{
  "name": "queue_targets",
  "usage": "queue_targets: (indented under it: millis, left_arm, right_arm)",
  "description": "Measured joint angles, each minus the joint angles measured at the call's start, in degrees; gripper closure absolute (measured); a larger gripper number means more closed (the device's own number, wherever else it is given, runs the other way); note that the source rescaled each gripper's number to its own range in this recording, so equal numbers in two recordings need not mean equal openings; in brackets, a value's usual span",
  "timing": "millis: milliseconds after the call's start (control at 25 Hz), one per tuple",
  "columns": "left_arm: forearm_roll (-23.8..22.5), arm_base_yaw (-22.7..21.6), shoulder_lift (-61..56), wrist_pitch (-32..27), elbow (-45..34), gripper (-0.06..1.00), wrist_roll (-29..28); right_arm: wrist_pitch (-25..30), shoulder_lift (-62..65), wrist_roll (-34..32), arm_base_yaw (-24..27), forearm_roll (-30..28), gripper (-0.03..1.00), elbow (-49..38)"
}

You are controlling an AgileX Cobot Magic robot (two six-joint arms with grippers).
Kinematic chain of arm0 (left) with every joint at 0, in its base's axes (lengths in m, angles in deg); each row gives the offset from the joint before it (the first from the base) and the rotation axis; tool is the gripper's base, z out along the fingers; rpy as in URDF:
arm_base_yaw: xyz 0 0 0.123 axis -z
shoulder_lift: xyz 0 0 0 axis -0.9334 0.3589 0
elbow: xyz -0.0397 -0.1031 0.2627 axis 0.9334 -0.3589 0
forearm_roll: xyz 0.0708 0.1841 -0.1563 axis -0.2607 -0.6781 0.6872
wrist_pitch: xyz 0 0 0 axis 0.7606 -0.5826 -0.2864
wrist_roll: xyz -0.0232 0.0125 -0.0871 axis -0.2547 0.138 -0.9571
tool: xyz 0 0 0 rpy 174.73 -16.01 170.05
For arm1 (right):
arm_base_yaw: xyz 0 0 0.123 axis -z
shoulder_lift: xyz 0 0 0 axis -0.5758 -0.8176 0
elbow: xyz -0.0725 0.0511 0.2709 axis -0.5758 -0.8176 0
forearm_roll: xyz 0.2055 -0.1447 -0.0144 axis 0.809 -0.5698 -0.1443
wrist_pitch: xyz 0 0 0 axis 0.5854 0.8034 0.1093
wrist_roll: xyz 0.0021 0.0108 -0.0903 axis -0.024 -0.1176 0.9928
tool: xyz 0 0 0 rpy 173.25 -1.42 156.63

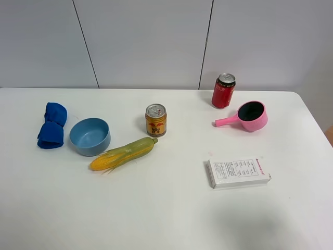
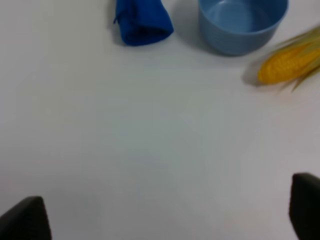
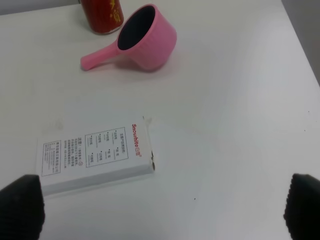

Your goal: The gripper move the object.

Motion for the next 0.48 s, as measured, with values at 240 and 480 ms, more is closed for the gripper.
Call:
queue_targets:
  millis: [240, 480]
  left_arm:
    - [-0.6, 0.0, -3.7, 1.9, -0.2, -0.01, 0.2]
    - [-1.3, 0.0, -7.8, 4.2, -0.9, -0.01, 0.4]
  right_arm:
    - [0.0, 0.0, 0.0, 0.0, 0.0, -0.03, 0.0]
    - [0.0, 0.0, 0.0, 0.0, 0.0, -0.03, 0.0]
